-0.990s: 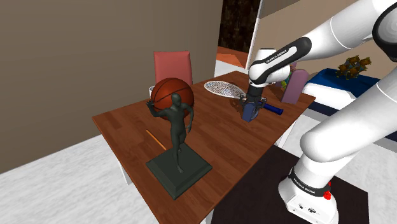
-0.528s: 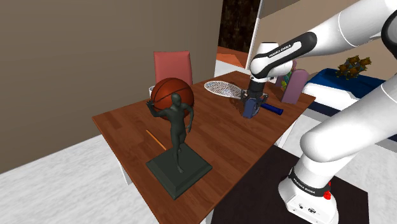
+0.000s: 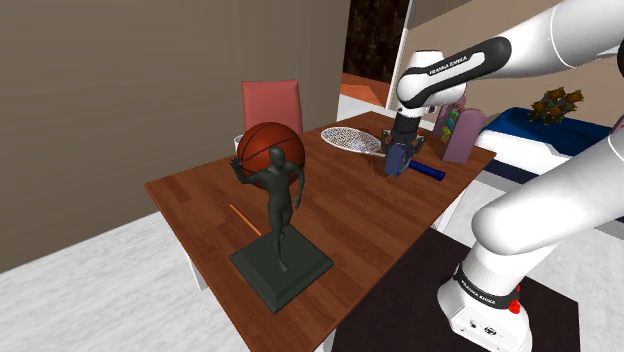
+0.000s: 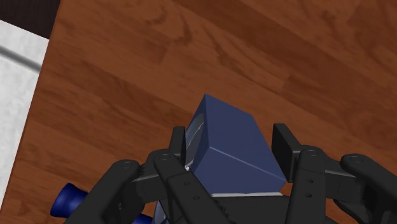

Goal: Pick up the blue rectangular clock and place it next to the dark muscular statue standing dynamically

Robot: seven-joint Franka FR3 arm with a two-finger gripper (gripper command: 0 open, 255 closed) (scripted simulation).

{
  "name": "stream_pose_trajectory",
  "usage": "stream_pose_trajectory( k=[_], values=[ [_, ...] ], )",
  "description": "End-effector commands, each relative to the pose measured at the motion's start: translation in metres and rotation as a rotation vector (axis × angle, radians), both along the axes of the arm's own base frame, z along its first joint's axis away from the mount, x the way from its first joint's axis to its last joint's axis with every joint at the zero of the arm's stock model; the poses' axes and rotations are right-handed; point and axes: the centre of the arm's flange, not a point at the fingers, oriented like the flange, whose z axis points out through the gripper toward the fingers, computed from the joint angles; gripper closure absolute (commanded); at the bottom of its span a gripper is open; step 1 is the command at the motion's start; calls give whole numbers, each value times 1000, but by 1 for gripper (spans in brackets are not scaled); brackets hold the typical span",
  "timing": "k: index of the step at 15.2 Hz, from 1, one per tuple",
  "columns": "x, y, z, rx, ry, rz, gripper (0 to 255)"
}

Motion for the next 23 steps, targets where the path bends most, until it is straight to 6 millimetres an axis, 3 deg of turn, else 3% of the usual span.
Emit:
stream_pose_trajectory(
  k=[1,23],
  values=[
    [0,0,12,0,0,0,255],
    [0,0,128,0,0,0,255]
  ],
)
